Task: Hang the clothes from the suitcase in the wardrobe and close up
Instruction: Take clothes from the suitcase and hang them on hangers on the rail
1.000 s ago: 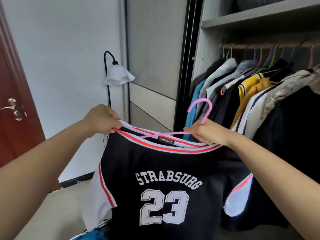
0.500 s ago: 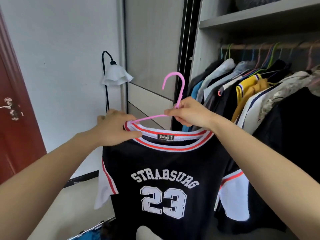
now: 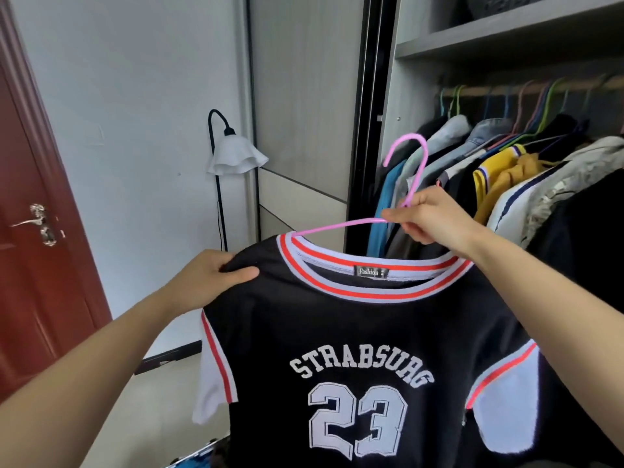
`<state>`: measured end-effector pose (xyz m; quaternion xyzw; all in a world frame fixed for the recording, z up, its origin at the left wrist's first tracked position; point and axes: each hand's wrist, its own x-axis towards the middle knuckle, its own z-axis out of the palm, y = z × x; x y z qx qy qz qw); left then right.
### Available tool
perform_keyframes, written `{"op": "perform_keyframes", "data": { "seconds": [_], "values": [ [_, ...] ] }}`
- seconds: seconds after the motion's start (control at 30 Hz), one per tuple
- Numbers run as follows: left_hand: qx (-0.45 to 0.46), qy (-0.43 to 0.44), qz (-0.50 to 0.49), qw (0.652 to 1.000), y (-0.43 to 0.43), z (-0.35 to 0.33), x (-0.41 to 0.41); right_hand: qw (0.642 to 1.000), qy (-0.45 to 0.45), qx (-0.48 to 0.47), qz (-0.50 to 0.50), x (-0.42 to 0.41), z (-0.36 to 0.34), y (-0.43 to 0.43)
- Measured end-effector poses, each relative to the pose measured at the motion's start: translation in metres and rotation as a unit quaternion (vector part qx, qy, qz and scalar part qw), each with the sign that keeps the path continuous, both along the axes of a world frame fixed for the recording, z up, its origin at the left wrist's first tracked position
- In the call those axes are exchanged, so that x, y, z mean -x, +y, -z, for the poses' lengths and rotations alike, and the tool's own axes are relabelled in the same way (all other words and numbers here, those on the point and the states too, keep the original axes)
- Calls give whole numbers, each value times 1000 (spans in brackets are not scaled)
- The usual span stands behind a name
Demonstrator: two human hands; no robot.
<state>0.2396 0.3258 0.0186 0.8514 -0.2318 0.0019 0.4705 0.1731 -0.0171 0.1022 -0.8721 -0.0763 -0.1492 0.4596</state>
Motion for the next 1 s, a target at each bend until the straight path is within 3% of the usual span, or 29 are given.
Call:
{"op": "perform_keyframes", "data": {
  "seconds": [0.1, 0.17, 0.3, 0.4, 0.6, 0.73, 0.83, 1.0],
  "values": [
    [11, -103, -98, 990, -1, -10, -4, 998, 16, 55, -13, -1, 2, 0],
    [13, -134, -118, 984, 4, -16, -5, 999, 8, 38, -23, -1, 2, 0],
    [-15, -156, -84, 984, 1, -14, -1, 999, 5, 15, -35, -4, 2, 10],
    [-106, -210, -7, 972, -33, -7, 6, 997, 19, 36, -64, -6, 7, 31],
    [-106, -322, -58, 939, -53, -3, 0, 988, 43, 112, -100, -2, 10, 16],
    [-98, -305, -78, 944, -39, -4, -12, 981, 132, 139, -40, 25, 26, -25],
    [-88, -284, -60, 953, -46, 2, -20, 977, 163, 122, -64, 46, 26, -16],
    [-80, -130, -18, 988, -78, 18, -26, 968, 199, 68, -138, 74, 10, 13]
  ]
}}
